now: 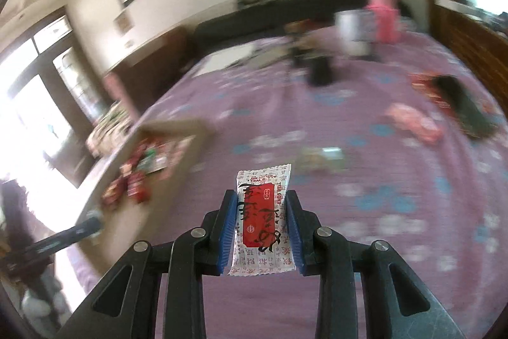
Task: Organize snacks
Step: 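Carry both snacks into the cardboard box and open both tools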
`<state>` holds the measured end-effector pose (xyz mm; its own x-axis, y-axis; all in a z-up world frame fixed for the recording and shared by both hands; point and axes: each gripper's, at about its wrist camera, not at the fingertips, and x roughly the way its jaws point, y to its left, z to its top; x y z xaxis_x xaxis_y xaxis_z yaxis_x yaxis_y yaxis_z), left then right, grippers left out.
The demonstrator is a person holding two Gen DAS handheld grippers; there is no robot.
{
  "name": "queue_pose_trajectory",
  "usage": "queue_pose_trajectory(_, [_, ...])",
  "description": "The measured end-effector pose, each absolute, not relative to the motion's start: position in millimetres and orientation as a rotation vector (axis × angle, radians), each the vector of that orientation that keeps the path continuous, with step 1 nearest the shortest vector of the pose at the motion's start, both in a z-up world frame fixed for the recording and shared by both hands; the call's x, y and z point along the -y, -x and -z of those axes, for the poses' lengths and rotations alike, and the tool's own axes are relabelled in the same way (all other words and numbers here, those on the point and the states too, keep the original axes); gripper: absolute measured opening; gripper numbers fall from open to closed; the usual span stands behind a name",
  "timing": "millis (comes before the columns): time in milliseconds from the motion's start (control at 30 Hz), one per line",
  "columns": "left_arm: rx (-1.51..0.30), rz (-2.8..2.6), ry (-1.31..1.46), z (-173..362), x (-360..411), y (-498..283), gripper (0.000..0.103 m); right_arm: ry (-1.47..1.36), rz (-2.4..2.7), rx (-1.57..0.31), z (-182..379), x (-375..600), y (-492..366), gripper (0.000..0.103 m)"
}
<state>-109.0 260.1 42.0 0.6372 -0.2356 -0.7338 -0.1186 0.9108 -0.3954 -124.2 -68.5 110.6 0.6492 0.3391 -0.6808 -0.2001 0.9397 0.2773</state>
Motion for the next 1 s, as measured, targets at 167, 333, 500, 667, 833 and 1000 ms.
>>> queue_pose_trajectory(167, [-0.917, 0.027, 0.451, -33.1, -277.7, 98.8, 0.018, -0.156, -0.472, -0.881, -109.4, -0.6, 113.6, 0.031])
queue_pose_trajectory(333, [-0.953, 0.006, 0.454, -25.7, -285.5, 84.4, 0.018, -0.082, -0.597, -0.945, -99.8, -68.8, 105.8, 0.031])
queue_pose_trajectory(500, [-0.969, 0.001, 0.477, -21.5, -292.0, 77.7, 0.018, -0.013, -0.648, -0.999, -81.6, -120.8, 96.8, 0.031])
queue_pose_trajectory(667, [-0.968, -0.008, 0.513, -21.4, -299.2, 77.0, 0.022, 0.009, -0.645, -1.039, -66.7, -137.9, 82.9, 0.031])
queue_pose_trajectory(833, [-0.943, -0.004, 0.555, -24.6, -306.3, 82.6, 0.025, 0.026, -0.634, -1.06, -56.7, -142.9, 73.7, 0.031])
queue_pose_trajectory(1000, [-0.925, -0.007, 0.588, -28.5, -311.5, 89.9, 0.035, 0.041, -0.635, -1.038, -58.2, -146.6, 77.6, 0.034])
